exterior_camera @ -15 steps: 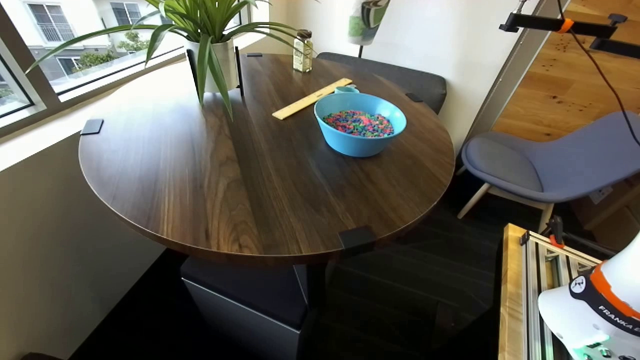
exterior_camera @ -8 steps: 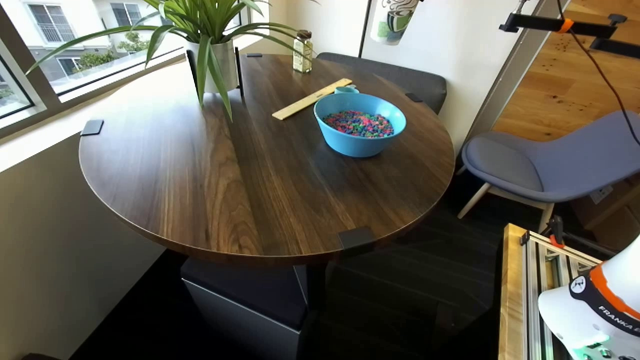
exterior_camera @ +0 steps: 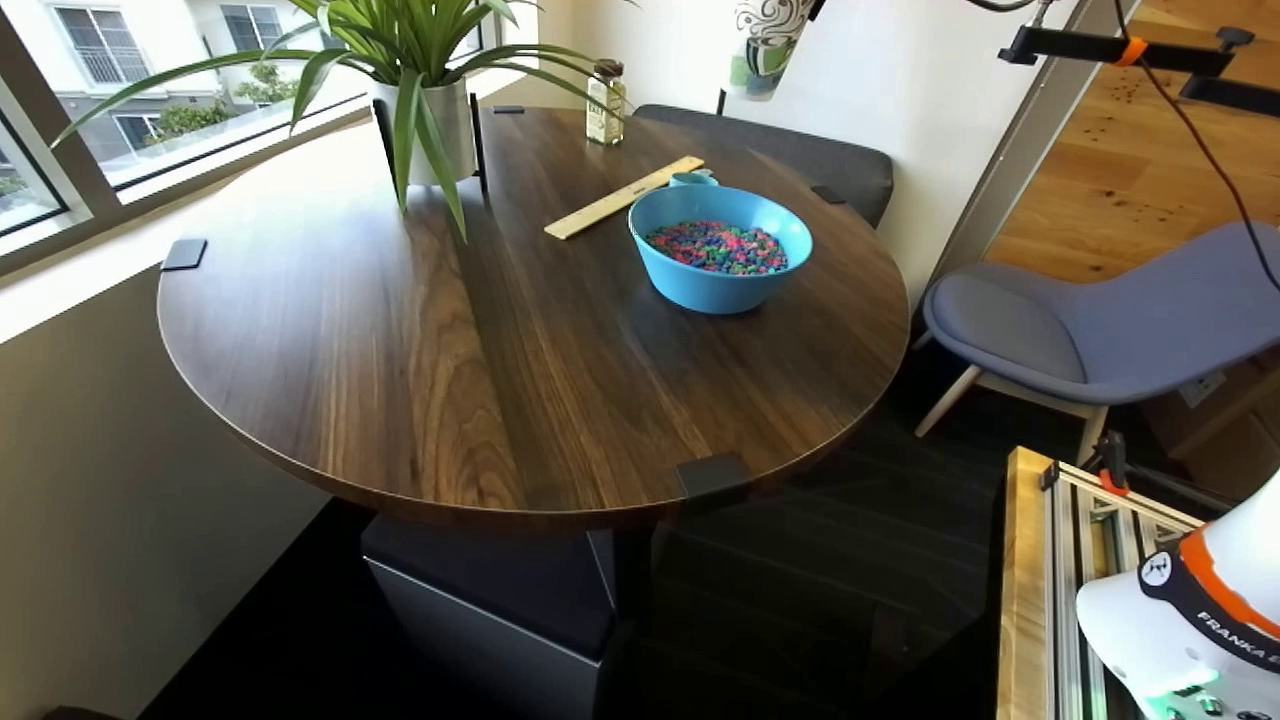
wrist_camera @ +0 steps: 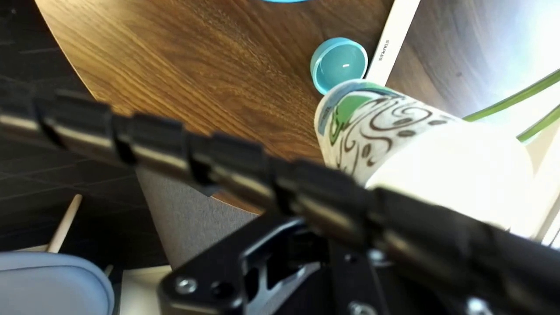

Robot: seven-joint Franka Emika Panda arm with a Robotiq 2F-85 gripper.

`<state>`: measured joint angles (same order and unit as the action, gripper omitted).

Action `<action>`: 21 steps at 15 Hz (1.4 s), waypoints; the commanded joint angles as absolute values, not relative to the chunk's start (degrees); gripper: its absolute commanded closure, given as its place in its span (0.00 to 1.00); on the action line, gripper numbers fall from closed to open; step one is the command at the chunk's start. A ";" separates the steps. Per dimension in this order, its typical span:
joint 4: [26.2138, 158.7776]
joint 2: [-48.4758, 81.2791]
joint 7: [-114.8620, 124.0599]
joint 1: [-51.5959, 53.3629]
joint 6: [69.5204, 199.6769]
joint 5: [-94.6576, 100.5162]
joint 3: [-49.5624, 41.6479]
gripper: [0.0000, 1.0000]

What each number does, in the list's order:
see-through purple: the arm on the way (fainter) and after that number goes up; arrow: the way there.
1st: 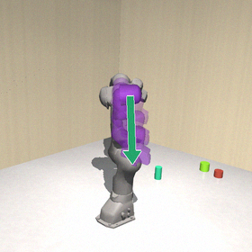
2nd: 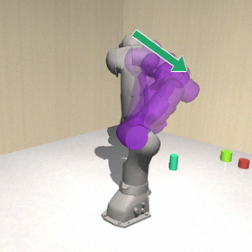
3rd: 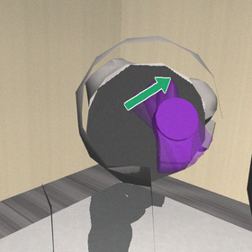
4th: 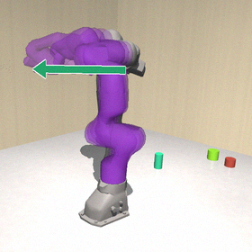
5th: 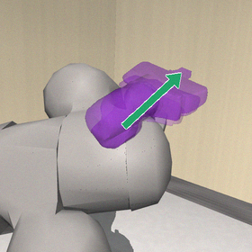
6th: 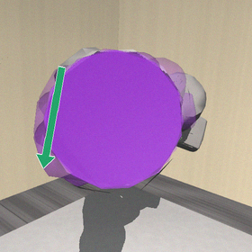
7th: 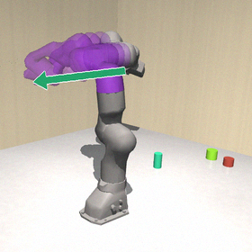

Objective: Move the cup to the right

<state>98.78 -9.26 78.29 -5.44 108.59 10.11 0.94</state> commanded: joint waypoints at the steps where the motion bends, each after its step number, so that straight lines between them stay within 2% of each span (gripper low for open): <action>1: 93.35 -5.66 72.63 -5.74 107.75 5.83 -1.84 0.99; 5: 79.81 8.29 68.41 -5.99 105.39 0.53 -4.24 0.99; 11: 63.02 24.33 73.31 -3.78 99.47 3.21 -5.41 0.99; 15: 53.66 31.20 75.31 -3.97 98.63 2.36 -6.53 0.99; 21: 44.24 37.66 79.08 -4.87 86.92 1.57 -6.40 0.99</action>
